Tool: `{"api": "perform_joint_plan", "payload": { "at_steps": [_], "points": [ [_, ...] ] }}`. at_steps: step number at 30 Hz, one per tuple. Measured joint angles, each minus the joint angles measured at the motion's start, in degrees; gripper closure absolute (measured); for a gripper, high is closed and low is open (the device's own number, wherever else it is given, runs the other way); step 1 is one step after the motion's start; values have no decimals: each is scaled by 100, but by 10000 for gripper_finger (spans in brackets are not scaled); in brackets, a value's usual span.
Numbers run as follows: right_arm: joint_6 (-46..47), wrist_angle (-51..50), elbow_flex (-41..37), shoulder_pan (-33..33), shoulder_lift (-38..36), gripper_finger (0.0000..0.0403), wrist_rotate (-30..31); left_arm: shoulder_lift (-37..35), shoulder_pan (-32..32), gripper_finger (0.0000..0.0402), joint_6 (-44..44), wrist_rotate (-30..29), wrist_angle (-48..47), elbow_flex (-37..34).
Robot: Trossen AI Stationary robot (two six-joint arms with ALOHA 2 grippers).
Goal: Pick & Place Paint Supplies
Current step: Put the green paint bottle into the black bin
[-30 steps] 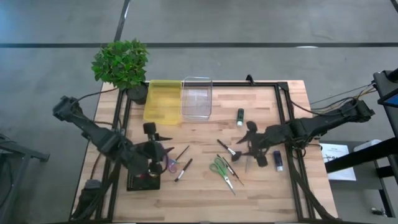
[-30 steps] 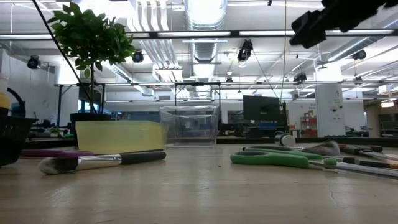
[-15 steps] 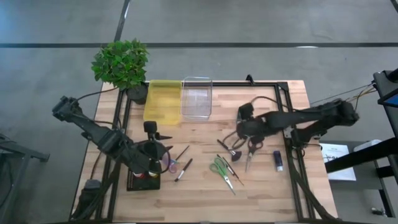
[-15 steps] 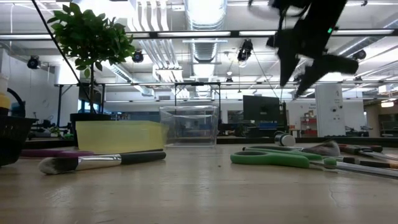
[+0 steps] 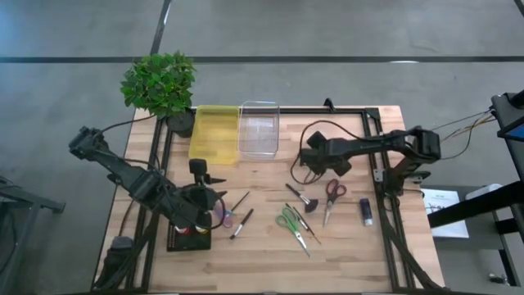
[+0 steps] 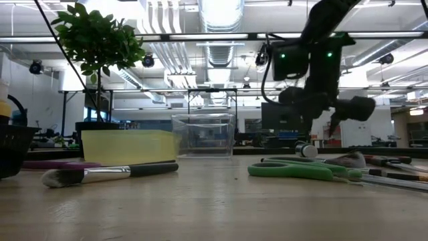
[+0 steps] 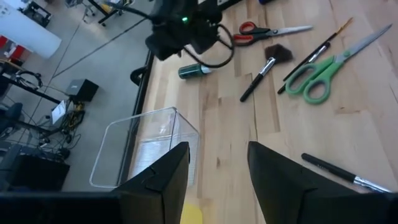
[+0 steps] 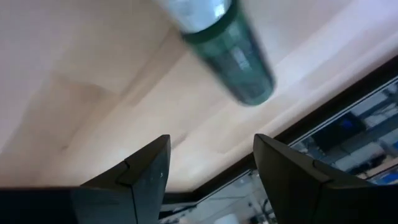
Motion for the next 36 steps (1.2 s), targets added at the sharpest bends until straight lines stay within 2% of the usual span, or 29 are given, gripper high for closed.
{"api": "perform_joint_plan", "payload": {
  "at_steps": [7,10,14,16,18,24,30,33,36],
  "points": [
    [-1157,680,7,-392,169,174,-223,2,0,232,-4,0,-3,-4],
    [-1367,719,4,-529,334,174,-466,2,0,232,-1,0,-3,-4],
    [-1614,1011,35,-586,634,174,-434,2,4,232,42,0,-4,-4],
    [-1704,1140,22,-589,822,174,-667,-1,4,232,44,0,-6,-4],
    [-1727,1093,22,-525,969,174,-581,-5,4,232,35,0,-9,-4],
    [-1060,1012,83,-306,1073,174,-721,-12,4,232,17,0,-11,-4],
    [-50,971,222,-184,891,178,-1489,-14,7,232,38,0,11,-4],
    [359,954,283,-184,751,200,-2045,-14,9,232,-12,4,23,-2],
    [659,946,359,-172,596,241,-2588,-14,9,232,-31,20,26,-2]
  ]
}}
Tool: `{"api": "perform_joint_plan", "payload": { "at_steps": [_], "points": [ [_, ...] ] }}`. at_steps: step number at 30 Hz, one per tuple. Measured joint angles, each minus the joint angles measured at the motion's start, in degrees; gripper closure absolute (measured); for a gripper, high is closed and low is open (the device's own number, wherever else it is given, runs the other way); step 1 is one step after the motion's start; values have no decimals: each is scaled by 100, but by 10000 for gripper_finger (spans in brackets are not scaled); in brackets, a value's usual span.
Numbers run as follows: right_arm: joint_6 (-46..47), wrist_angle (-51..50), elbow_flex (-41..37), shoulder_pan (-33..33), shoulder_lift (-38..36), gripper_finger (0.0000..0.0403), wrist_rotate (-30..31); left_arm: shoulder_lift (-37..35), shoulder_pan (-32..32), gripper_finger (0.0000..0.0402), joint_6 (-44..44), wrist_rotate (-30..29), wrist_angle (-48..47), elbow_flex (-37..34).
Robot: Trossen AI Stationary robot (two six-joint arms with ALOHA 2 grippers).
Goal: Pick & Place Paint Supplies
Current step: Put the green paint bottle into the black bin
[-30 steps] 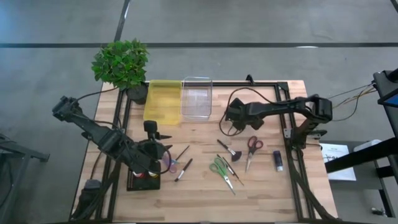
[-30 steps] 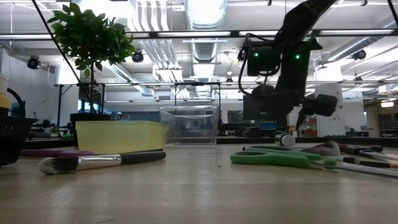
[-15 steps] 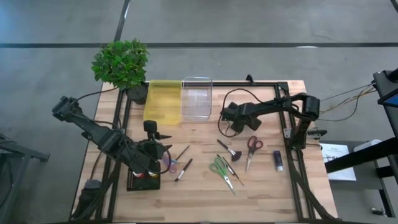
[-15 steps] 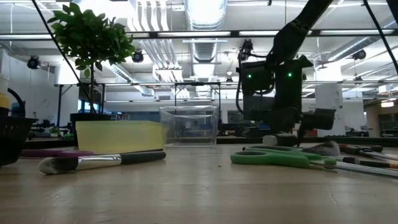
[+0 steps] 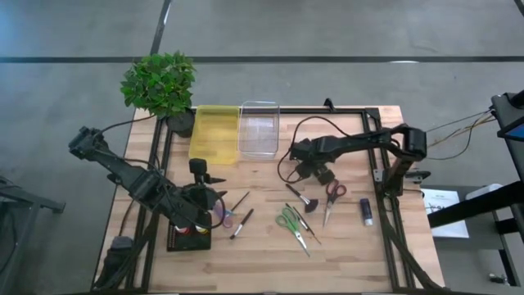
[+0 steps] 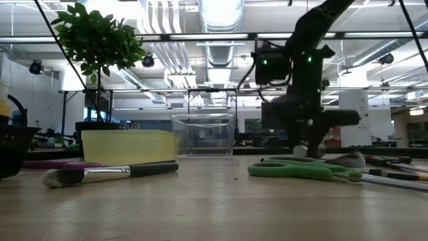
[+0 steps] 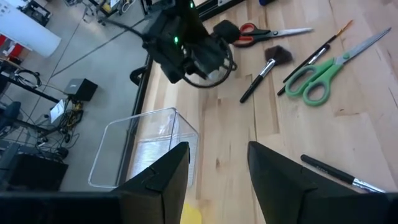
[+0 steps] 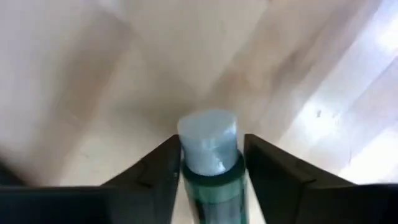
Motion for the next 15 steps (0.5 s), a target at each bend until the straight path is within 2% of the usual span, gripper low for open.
{"api": "perform_joint_plan", "payload": {
  "at_steps": [5,11,15],
  "points": [
    [378,-308,135,-16,-146,299,-255,0,0,232,-4,2,20,0],
    [586,-254,161,-12,-346,296,-240,-2,0,232,-15,2,24,2],
    [868,-142,161,-14,-598,270,-482,-2,0,232,-20,4,31,2]
  ]
}}
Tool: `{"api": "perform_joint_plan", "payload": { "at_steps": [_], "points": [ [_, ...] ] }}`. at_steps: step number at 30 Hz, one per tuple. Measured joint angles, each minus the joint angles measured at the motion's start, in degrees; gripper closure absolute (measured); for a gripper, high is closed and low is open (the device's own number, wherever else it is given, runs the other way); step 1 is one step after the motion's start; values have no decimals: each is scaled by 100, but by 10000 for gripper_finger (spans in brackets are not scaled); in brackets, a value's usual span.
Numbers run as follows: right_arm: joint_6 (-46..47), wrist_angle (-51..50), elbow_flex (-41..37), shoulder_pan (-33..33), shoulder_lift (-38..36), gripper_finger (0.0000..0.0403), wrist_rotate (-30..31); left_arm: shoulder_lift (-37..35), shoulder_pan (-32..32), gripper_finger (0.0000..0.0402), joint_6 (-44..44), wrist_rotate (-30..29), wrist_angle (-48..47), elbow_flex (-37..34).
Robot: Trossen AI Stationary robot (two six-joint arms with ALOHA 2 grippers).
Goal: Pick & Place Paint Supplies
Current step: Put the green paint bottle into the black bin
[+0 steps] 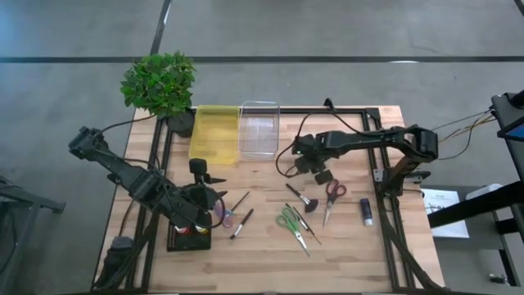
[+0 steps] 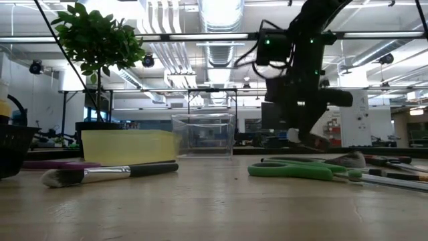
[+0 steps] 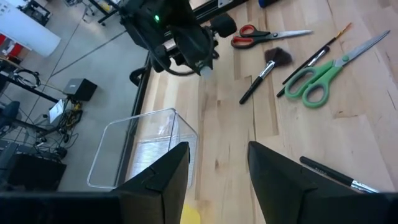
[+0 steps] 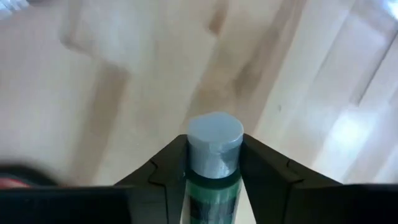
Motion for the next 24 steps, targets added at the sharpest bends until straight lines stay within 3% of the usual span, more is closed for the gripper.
{"api": "perform_joint_plan", "payload": {
  "at_steps": [4,13,24],
  "points": [
    [227,159,-35,2,-258,266,-396,0,0,232,0,0,11,0],
    [253,233,-78,-102,-393,273,-467,0,0,232,-92,83,11,2],
    [455,763,-114,-163,133,256,-750,0,0,232,-109,128,11,2]
  ]
}}
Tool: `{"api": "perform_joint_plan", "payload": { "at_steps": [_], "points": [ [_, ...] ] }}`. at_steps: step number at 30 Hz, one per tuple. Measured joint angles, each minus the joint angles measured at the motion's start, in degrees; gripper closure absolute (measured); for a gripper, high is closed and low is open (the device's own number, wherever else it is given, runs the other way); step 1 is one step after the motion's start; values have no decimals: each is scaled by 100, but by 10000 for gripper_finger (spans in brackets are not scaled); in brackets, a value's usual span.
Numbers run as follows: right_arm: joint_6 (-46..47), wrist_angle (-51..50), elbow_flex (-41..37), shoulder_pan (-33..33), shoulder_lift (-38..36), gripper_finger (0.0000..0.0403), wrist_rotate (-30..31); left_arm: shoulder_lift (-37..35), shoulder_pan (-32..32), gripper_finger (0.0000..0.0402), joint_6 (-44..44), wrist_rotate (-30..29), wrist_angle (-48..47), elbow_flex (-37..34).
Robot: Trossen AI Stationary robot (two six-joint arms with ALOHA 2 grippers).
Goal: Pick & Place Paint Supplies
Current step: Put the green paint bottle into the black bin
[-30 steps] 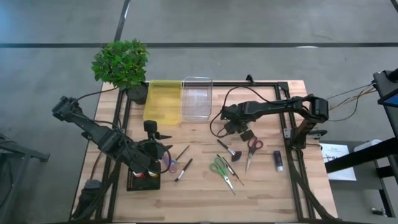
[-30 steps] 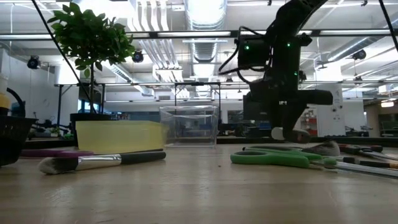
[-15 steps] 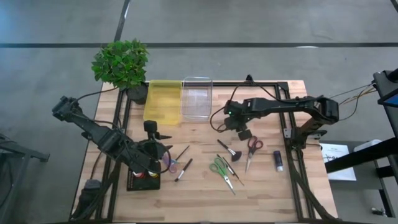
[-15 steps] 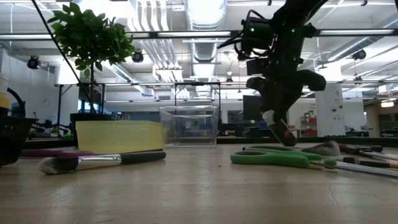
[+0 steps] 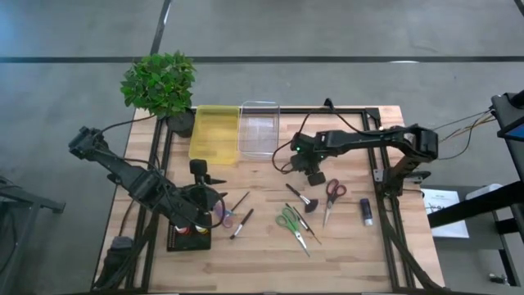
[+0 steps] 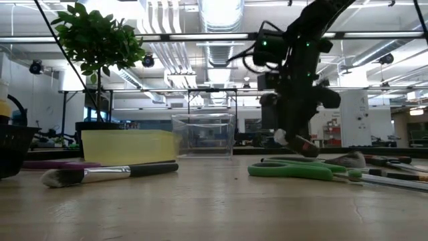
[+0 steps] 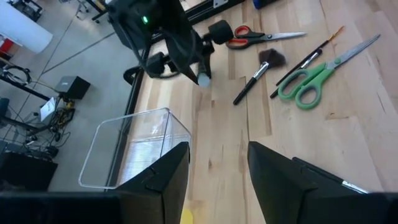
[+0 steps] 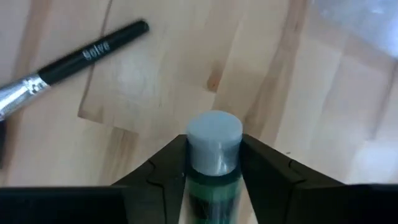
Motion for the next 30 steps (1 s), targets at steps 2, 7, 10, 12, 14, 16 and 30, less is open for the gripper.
{"api": "perform_joint_plan", "payload": {
  "at_steps": [2,7,10,12,14,16,30],
  "points": [
    [31,2,-1,-28,142,234,3,0,0,232,0,-1,-1,0],
    [-37,27,-1,-72,309,167,11,0,0,232,0,-1,0,0],
    [-63,-64,-1,-97,271,136,76,0,0,232,-2,1,0,0],
    [-20,-200,-1,-136,215,122,90,0,0,232,-2,1,0,0],
    [51,-272,-25,-207,157,114,91,0,1,232,-2,1,-2,0],
    [113,-377,-93,-257,142,112,105,0,0,232,-2,1,-1,0],
    [268,-104,-798,-626,95,122,92,0,0,232,-20,1,-2,0]
  ]
}}
